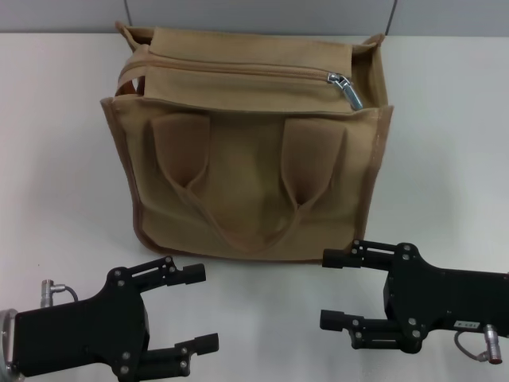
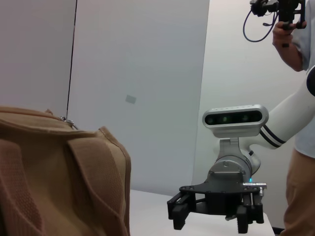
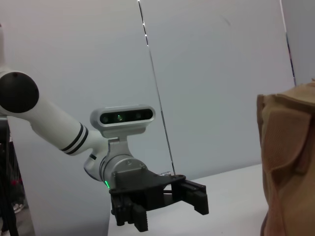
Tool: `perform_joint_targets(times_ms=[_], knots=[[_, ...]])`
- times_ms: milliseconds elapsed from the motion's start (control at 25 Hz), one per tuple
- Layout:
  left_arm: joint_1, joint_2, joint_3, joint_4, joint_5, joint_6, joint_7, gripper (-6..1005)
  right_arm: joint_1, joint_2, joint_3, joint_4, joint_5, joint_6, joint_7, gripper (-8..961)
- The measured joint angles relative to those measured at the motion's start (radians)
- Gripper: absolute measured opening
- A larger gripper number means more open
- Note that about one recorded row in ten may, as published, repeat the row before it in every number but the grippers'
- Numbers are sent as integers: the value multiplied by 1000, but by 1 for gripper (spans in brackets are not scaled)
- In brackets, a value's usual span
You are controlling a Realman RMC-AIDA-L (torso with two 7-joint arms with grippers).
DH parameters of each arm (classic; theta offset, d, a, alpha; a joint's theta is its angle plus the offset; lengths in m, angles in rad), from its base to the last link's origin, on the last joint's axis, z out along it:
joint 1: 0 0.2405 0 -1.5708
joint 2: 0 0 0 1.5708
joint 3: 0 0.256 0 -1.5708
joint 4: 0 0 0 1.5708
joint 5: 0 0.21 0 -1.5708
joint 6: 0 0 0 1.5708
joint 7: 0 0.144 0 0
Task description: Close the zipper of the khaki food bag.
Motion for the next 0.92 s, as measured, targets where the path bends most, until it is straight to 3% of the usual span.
perform_joint_targets(times_ms=[920], knots=[[-9, -1, 0, -1, 24, -5, 0, 770, 22, 2, -26, 24, 2, 44, -3, 733]])
